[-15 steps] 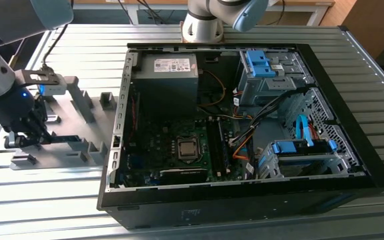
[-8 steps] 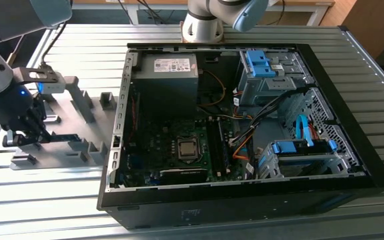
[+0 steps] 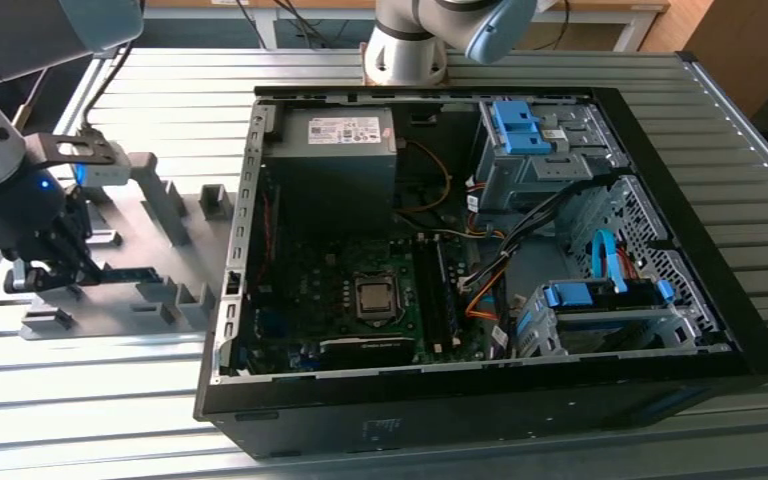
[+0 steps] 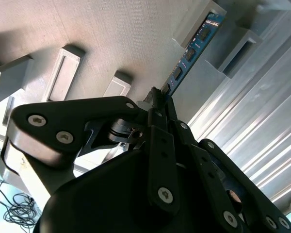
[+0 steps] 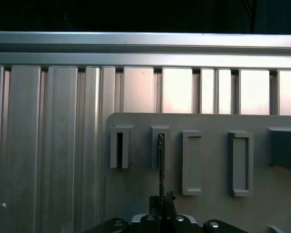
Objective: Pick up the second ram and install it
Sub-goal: 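Pick up the second ram and move it above second insertion slot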
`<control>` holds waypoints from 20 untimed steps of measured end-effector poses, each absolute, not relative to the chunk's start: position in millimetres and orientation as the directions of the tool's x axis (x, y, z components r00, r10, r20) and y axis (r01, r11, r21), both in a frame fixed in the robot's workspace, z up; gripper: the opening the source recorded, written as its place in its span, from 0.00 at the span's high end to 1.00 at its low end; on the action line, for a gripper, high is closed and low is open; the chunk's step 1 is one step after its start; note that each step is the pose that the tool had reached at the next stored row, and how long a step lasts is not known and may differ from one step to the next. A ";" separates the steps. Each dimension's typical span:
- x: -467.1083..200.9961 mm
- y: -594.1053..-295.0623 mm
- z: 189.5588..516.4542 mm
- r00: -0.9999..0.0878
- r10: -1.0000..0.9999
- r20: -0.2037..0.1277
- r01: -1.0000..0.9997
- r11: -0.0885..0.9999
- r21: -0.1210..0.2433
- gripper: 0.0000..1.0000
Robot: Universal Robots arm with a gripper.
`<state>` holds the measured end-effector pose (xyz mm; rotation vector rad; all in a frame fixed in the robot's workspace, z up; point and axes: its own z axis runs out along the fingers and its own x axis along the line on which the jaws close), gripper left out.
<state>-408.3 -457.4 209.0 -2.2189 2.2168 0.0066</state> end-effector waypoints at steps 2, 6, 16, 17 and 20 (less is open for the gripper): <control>-408.3 -457.4 210.7 0.001 -1.000 -0.007 -1.000 -0.001 -0.001 0.86; -408.3 -457.4 211.4 0.001 -1.000 -0.007 -1.000 -0.001 -0.001 0.86; -408.3 -457.4 213.4 0.001 -1.000 -0.007 -1.000 -0.001 -0.001 0.86; -408.3 -457.4 213.6 0.001 -1.000 -0.007 -1.000 -0.001 -0.001 0.86; -408.3 -457.4 214.5 0.001 -1.000 -0.007 -1.000 -0.001 -0.001 0.86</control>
